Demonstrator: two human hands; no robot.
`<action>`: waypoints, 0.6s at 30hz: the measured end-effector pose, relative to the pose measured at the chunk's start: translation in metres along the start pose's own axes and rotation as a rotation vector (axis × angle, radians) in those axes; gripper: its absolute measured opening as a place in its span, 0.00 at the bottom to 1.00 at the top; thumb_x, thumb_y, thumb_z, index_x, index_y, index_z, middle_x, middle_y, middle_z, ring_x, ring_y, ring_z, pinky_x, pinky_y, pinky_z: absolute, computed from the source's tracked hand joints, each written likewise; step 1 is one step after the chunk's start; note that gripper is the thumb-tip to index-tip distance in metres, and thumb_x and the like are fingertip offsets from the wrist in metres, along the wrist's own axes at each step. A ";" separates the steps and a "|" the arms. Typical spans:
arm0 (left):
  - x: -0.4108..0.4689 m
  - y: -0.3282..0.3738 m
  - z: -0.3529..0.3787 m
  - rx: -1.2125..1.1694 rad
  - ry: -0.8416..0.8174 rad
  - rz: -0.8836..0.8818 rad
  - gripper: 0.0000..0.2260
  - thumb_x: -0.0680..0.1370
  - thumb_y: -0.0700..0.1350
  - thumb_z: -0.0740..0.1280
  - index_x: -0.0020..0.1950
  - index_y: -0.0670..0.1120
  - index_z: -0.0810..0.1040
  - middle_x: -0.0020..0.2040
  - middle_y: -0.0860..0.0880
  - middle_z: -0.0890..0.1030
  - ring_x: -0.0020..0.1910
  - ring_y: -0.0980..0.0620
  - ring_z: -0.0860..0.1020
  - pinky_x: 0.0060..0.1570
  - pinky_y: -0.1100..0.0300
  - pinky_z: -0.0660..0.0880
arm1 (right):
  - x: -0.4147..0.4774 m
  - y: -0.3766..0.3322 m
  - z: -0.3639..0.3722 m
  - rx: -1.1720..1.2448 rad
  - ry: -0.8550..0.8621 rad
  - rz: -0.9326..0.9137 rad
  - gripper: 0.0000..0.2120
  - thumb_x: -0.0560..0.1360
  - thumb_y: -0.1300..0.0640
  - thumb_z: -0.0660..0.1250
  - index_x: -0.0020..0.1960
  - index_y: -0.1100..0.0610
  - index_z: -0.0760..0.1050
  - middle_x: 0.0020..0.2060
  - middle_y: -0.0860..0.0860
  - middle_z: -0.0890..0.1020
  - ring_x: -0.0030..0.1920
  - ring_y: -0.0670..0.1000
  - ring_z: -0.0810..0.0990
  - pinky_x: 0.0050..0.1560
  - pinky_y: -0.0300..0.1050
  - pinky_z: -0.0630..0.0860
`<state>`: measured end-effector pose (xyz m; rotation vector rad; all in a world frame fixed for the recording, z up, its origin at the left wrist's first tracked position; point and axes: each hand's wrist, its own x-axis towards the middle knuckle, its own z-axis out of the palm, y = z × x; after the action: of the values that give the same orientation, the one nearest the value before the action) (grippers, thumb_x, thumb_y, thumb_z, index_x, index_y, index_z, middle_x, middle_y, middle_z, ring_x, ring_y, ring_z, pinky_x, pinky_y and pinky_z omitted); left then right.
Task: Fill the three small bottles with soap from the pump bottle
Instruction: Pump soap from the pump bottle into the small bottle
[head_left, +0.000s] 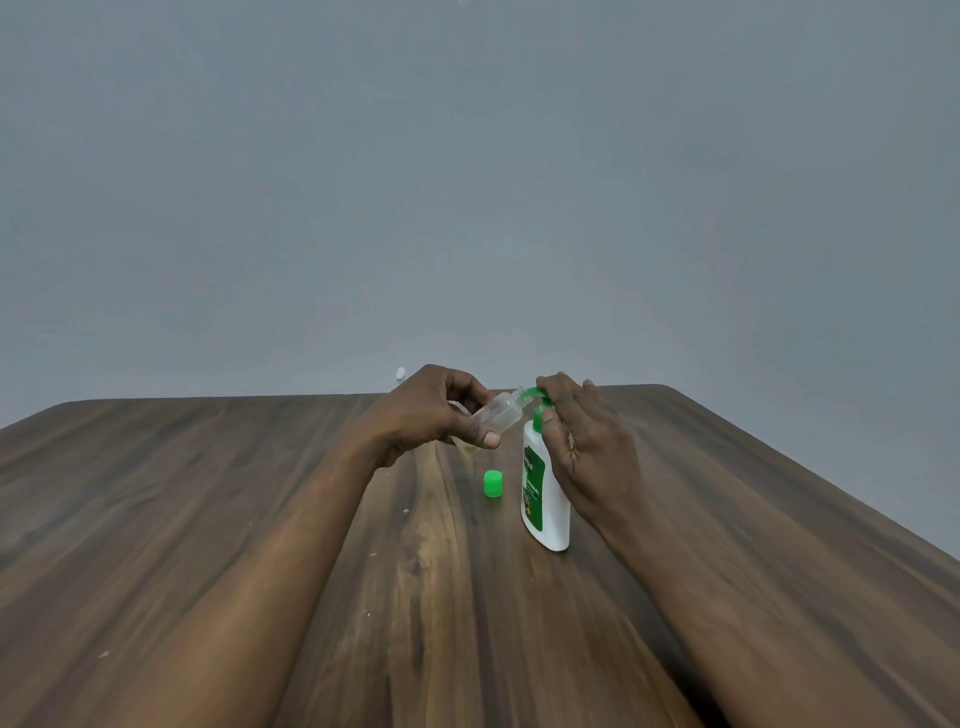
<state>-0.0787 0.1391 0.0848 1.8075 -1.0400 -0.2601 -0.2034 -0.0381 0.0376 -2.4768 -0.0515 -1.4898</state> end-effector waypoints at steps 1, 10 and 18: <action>0.000 0.000 0.000 0.002 -0.002 -0.005 0.16 0.63 0.43 0.84 0.47 0.51 0.86 0.43 0.49 0.84 0.38 0.56 0.81 0.38 0.60 0.77 | 0.000 0.000 0.000 -0.009 -0.007 -0.003 0.18 0.79 0.57 0.54 0.63 0.61 0.75 0.59 0.54 0.80 0.65 0.54 0.75 0.70 0.53 0.65; -0.005 0.003 0.003 -0.037 0.005 -0.022 0.15 0.62 0.41 0.84 0.45 0.52 0.86 0.41 0.51 0.84 0.39 0.54 0.82 0.43 0.56 0.79 | -0.001 -0.004 -0.001 0.015 0.040 0.015 0.20 0.78 0.55 0.54 0.65 0.61 0.74 0.61 0.55 0.79 0.65 0.52 0.73 0.67 0.50 0.69; -0.008 0.008 0.003 -0.019 0.038 -0.041 0.17 0.60 0.43 0.84 0.46 0.50 0.86 0.45 0.46 0.85 0.40 0.53 0.81 0.47 0.52 0.79 | 0.002 0.000 -0.002 -0.005 -0.021 0.000 0.15 0.78 0.63 0.60 0.62 0.62 0.76 0.60 0.56 0.79 0.65 0.55 0.75 0.69 0.56 0.67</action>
<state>-0.0896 0.1422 0.0885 1.8108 -0.9721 -0.2590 -0.2041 -0.0392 0.0406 -2.4969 -0.0522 -1.4658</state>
